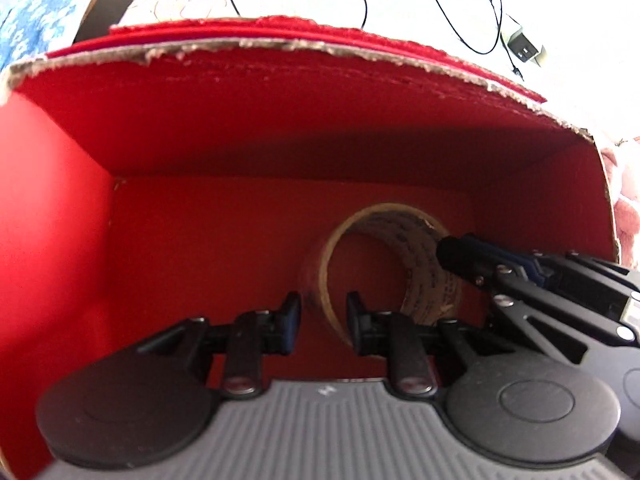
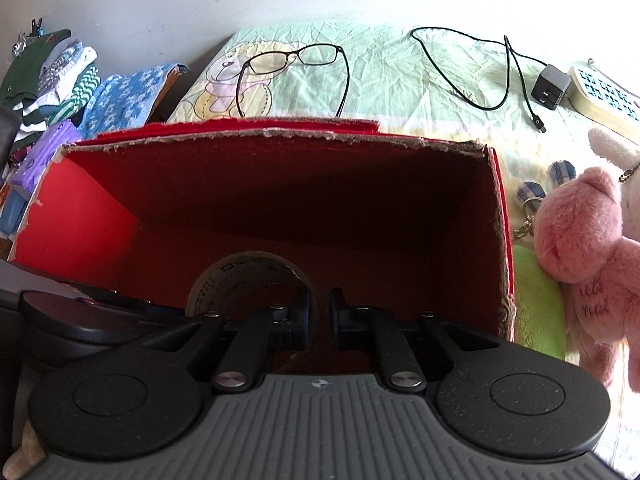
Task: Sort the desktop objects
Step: 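Carry the tape roll over the red box and lower it inside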
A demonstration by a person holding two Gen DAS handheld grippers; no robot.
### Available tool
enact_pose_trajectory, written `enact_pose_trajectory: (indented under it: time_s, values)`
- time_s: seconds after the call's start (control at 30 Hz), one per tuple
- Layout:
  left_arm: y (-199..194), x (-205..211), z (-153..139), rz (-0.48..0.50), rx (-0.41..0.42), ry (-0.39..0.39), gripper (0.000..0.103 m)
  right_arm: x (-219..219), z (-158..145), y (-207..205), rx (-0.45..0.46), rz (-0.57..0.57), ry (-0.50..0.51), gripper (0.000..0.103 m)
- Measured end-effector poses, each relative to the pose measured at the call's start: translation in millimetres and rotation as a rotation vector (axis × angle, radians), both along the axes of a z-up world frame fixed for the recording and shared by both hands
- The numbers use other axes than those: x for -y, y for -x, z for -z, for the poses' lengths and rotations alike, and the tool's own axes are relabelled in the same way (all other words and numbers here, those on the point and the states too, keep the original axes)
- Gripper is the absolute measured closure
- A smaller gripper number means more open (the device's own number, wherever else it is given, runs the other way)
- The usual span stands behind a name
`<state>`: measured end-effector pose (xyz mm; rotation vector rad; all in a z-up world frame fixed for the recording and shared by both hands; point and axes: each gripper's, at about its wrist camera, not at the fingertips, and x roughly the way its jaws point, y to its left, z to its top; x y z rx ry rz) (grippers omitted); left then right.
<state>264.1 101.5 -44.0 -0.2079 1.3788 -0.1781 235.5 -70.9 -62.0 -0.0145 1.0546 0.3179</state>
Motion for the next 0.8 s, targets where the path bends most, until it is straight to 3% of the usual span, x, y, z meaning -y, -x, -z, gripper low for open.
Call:
enact_pose_trajectory:
  time_s: [0.13,0.23,0.4,0.63,0.8]
  values:
    - [4,2,-2,0.008,0.010,-0.006,0.080,10,-10,11,0.115,0.047,-0.056,0.090]
    - [3,-1,0,-0.010,-0.011,0.014,0.078,25,-19,26,0.242,0.112,-0.154,0.088]
    - [1,10,1,0.039,-0.028,-0.049,0.081,49,-28,51,0.440,0.238,-0.292,0.084]
    - [-4,33,-1,0.082,-0.031,-0.064,0.081,57,-36,46,0.434,0.301,-0.223,0.083]
    - [-10,49,0,0.108,-0.051,-0.054,0.081,70,-35,51,0.447,0.335,-0.237,0.094]
